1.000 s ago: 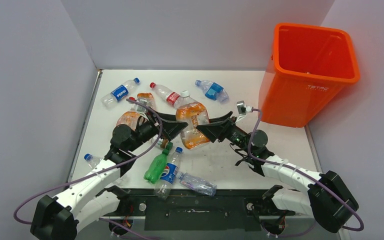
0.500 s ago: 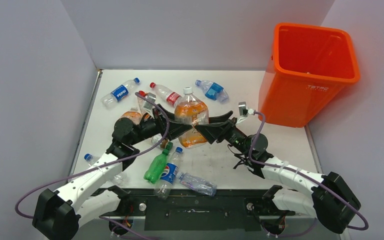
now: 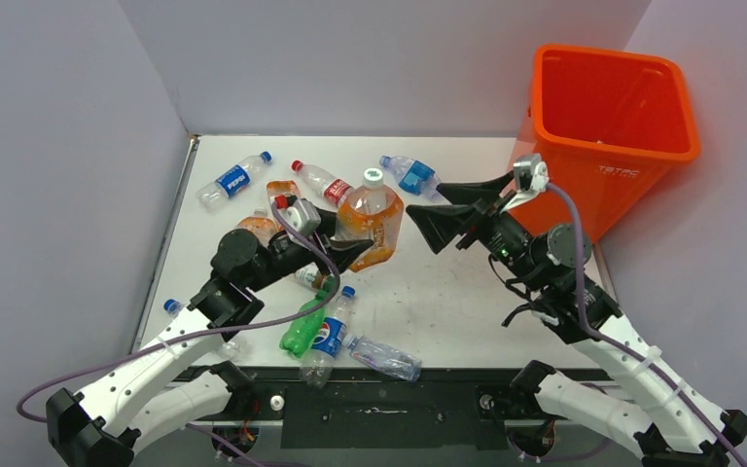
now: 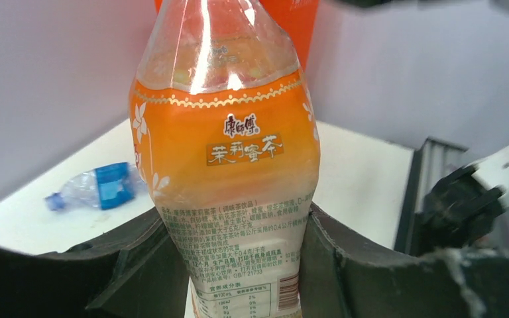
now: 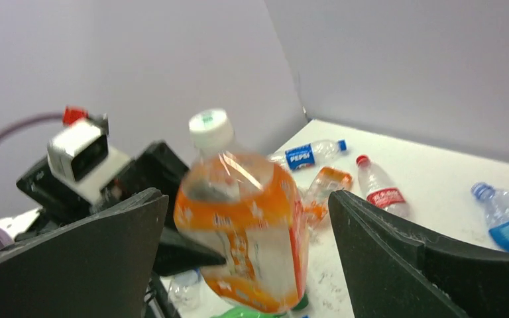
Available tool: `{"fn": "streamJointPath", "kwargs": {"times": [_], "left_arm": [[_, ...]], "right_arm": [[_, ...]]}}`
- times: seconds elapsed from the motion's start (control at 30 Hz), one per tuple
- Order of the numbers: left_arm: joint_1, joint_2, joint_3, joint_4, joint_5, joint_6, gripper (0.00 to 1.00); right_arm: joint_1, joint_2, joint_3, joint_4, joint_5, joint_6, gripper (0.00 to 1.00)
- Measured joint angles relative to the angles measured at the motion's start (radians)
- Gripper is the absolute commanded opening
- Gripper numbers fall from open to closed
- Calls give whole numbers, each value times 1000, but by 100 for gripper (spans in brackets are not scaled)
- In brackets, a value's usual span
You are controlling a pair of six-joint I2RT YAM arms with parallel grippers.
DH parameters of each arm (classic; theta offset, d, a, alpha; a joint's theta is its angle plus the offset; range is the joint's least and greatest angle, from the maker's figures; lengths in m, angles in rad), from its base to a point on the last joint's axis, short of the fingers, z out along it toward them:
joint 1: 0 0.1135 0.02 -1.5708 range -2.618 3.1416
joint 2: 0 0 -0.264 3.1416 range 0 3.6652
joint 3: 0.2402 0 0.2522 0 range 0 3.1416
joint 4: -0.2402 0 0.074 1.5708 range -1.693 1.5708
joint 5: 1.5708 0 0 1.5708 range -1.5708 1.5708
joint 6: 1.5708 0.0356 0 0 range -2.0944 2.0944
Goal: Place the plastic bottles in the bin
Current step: Pick up the plastic bottle from the corner of the board.
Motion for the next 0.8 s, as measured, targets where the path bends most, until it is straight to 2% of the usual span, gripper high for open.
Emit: {"fn": "streamJointPath", "kwargs": {"times": [0.1, 0.2, 0.33, 0.5, 0.67, 0.8], "left_arm": [[-42, -11, -27, -20, -52, 154, 28], [-57, -48, -123, 6, -103, 229, 26], [-60, -68, -197, 11, -147, 262, 24], [-76, -68, -204, 35, -176, 270, 23], [-91, -70, -208, 51, -185, 269, 23], [-105, -73, -219, 52, -194, 271, 22]], "right_arm": [[6, 58, 147, -100, 25, -44, 97], [23, 114, 225, -170, 43, -78, 97], [42, 177, 238, -224, 45, -103, 98], [105, 260, 253, -264, 59, -116, 91], [220, 328, 272, -275, 149, -159, 76], [229, 346, 272, -266, 206, -166, 59]]}}
